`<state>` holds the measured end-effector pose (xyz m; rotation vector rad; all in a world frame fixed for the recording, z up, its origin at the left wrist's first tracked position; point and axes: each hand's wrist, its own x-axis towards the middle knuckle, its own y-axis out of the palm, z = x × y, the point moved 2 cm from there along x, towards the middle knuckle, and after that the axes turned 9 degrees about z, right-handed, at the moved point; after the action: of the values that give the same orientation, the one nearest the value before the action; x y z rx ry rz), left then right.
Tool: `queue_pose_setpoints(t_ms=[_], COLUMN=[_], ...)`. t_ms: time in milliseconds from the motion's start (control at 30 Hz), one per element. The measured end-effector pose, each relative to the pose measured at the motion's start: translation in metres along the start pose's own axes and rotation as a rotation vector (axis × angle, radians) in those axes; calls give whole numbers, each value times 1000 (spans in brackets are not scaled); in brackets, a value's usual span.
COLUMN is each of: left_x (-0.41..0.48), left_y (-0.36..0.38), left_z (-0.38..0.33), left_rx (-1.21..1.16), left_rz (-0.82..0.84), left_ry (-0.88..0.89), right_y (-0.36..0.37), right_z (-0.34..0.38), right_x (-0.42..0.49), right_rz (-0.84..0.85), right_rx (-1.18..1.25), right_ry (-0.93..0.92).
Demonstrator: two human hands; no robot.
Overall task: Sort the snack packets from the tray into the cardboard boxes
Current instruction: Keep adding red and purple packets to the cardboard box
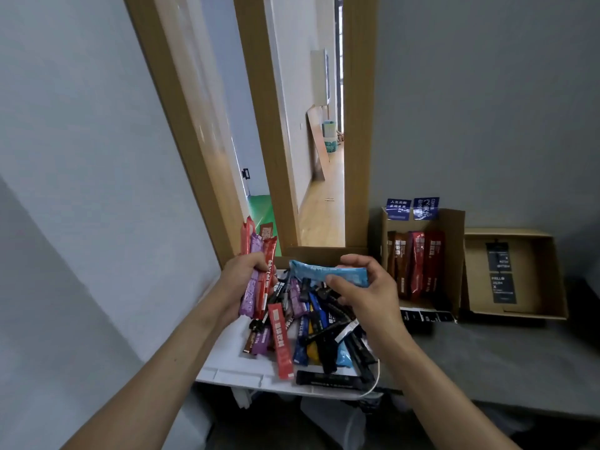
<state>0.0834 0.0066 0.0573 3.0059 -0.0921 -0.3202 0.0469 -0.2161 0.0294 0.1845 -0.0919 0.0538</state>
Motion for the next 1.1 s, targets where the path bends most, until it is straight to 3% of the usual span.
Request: queue_pose_setpoints(t_ms=[133, 233, 333, 467, 633, 767, 967, 1100], left_x=[-5, -10, -15, -17, -10, -2, 5, 14], left_y=[41, 72, 105, 144, 171, 183, 196, 200], left_z=[-10, -17, -20, -18, -19, -24, -29, -29], left_rx=[-22, 20, 32, 207, 223, 294, 404, 480], left_rz=[111, 186, 227, 158, 133, 115, 213, 130], left_ry=[63, 94, 111, 204, 273, 291, 309, 383], right_y=[-28, -51, -72, -96, -119, -131, -139, -140], right_z=[9, 14, 21, 22, 11, 10, 4, 0], right_x=[-4, -10, -15, -19, -24, -29, -23, -20], right_rz=[-63, -110, -51, 6, 78, 86, 74, 31], right_rx=[158, 121, 123, -97, -235, -146, -59, 57], right_ry=[-36, -52, -105, -121, -71, -86, -100, -106])
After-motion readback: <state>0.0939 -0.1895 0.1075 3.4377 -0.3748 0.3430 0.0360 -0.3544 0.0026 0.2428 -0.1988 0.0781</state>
